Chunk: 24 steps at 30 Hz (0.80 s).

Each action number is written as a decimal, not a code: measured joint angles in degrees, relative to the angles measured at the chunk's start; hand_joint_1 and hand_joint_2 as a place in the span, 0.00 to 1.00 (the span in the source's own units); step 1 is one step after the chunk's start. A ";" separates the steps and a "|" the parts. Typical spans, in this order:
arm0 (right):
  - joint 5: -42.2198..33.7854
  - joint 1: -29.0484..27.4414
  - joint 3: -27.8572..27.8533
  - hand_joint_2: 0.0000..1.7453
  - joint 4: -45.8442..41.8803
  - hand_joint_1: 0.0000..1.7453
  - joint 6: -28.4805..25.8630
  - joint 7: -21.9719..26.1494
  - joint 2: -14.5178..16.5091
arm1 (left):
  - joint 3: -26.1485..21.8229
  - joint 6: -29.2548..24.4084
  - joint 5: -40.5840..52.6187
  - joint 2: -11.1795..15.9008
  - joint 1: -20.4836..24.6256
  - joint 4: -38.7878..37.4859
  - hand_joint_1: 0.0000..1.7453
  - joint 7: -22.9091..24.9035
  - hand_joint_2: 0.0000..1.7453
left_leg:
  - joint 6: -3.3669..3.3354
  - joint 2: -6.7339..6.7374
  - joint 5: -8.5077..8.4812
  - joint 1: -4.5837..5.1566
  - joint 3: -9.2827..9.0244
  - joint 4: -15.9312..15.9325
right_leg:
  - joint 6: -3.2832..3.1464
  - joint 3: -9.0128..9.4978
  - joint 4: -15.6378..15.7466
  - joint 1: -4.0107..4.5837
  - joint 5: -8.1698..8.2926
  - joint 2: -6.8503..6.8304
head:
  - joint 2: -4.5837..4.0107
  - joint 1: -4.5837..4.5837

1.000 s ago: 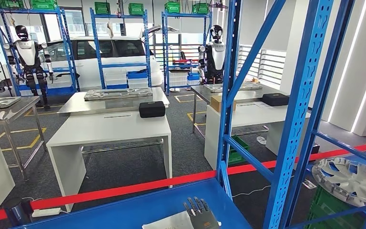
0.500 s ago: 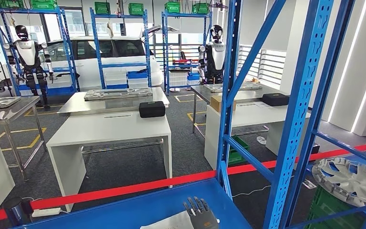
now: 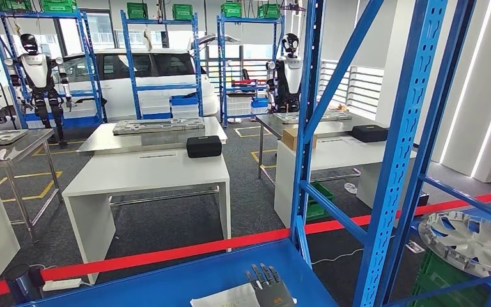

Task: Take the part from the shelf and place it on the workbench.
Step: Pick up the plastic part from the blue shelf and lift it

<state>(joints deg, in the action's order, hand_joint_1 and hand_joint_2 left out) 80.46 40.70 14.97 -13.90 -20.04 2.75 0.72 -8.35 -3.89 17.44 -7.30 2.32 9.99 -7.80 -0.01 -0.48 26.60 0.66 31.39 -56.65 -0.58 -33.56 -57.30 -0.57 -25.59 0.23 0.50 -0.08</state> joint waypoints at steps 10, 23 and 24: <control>0.00 0.00 -0.04 0.00 0.00 0.00 -0.05 -0.16 0.00 | -0.04 0.00 0.15 0.00 -0.01 0.00 0.00 0.08 0.00 | 0.00 0.00 0.00 0.00 0.00 0.00 | 0.00 0.00 0.00 0.00 0.00 0.00 | 0.00 0.00; 0.06 0.00 -0.20 0.00 0.00 0.00 -0.03 -0.14 0.00 | -0.04 -0.08 0.44 0.00 -0.01 0.00 0.00 -0.09 0.00 | 0.00 0.00 0.00 0.00 0.00 0.00 | 0.00 0.00 0.00 0.00 0.00 0.00 | 0.00 0.00; 0.07 0.00 -0.20 0.00 -0.01 0.00 -0.03 -0.14 0.00 | -0.05 -0.09 0.44 0.00 -0.01 0.00 0.00 -0.10 0.00 | 0.00 0.00 0.00 0.00 0.00 0.00 | 0.00 0.00 0.00 0.00 0.00 0.00 | 0.00 0.00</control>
<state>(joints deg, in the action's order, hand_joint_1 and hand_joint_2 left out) 80.52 40.70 14.78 -13.90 -20.07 2.62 0.72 -8.40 -3.98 17.88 -7.30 2.32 9.99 -7.90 -0.01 -0.48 26.60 0.66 31.39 -56.65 -0.58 -33.56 -57.30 -0.57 -25.59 0.23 0.50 -0.08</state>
